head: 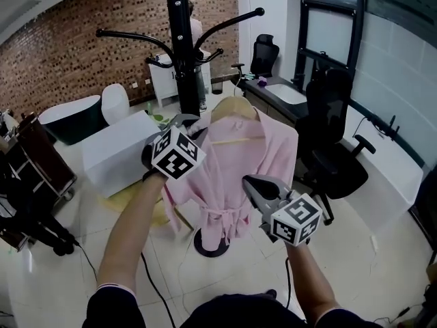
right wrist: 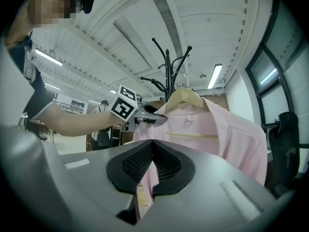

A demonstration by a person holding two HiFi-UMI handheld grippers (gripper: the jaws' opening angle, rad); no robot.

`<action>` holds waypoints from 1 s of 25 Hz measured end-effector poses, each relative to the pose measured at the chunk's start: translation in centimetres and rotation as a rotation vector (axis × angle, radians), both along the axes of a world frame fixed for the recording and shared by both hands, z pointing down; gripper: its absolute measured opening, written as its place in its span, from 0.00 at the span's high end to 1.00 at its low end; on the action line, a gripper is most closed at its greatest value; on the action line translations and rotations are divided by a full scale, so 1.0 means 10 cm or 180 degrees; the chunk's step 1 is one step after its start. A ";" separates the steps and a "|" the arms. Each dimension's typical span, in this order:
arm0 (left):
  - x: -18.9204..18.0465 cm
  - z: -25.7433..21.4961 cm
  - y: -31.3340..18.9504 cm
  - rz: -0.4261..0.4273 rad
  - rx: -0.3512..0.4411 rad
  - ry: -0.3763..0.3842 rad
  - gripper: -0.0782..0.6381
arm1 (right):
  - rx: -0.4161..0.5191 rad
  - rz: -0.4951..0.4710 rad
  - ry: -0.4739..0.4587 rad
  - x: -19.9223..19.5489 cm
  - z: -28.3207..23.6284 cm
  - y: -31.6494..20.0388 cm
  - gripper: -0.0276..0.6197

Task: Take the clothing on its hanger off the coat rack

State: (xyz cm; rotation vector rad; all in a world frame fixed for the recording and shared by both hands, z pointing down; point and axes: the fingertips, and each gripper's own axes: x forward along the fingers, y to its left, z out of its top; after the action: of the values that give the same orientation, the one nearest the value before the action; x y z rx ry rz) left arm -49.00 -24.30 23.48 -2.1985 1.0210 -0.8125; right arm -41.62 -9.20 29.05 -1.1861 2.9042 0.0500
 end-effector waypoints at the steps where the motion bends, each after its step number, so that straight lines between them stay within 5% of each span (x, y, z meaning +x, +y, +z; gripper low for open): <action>1: 0.05 0.00 0.02 0.0032 0.0001 0.0007 0.78 | -0.0007 0.0027 0.0001 0.03 -0.01 0.01 0.96; 11: 1.15 0.05 0.18 0.0479 -0.0059 0.0053 0.78 | -0.0008 0.0422 -0.0018 0.83 -0.04 0.16 0.95; 25: 3.10 0.20 0.32 0.1129 -0.0106 0.0035 0.78 | -0.0015 0.1138 -0.0119 2.46 0.07 0.35 0.95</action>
State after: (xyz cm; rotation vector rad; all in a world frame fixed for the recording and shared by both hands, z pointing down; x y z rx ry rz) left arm -17.99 -21.08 25.48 -2.3223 0.5978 -0.6578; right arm -16.99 -5.70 29.76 -1.6699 2.6242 0.0211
